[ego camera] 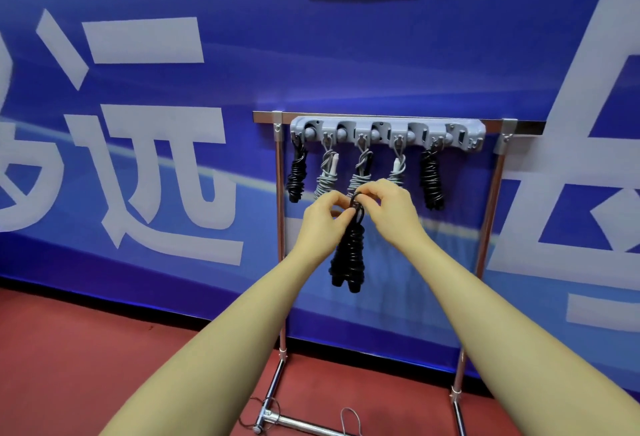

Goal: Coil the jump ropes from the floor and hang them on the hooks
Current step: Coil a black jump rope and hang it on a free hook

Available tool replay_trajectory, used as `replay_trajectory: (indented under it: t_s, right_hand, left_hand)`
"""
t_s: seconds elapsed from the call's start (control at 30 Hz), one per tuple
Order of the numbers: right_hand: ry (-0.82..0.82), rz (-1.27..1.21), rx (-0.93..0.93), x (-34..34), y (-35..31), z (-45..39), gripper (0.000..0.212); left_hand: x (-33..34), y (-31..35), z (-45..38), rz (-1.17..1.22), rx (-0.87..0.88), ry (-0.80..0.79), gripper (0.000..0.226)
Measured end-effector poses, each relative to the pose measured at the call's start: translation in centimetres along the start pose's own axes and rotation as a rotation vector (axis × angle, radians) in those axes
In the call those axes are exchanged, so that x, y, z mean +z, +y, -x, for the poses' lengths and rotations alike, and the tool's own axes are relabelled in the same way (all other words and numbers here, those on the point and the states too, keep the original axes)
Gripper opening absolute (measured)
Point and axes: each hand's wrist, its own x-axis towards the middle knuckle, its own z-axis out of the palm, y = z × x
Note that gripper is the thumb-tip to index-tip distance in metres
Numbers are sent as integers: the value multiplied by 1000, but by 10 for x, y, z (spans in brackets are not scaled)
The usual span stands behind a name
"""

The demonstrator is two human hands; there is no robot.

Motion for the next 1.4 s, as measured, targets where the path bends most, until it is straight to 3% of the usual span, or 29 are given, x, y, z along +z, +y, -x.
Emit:
replay_trajectory:
  t_s: [0.6, 0.97, 1.4]
  right_hand:
    - [369, -191, 234, -109, 108, -64, 7]
    - [494, -144, 293, -134, 159, -111, 4]
    - [515, -115, 320, -132, 177, -123, 16]
  left_hand:
    - [142, 63, -118, 100, 133, -174, 20]
    - [204, 90, -170, -122, 16, -19, 10]
    - [224, 91, -173, -279, 31, 55, 20]
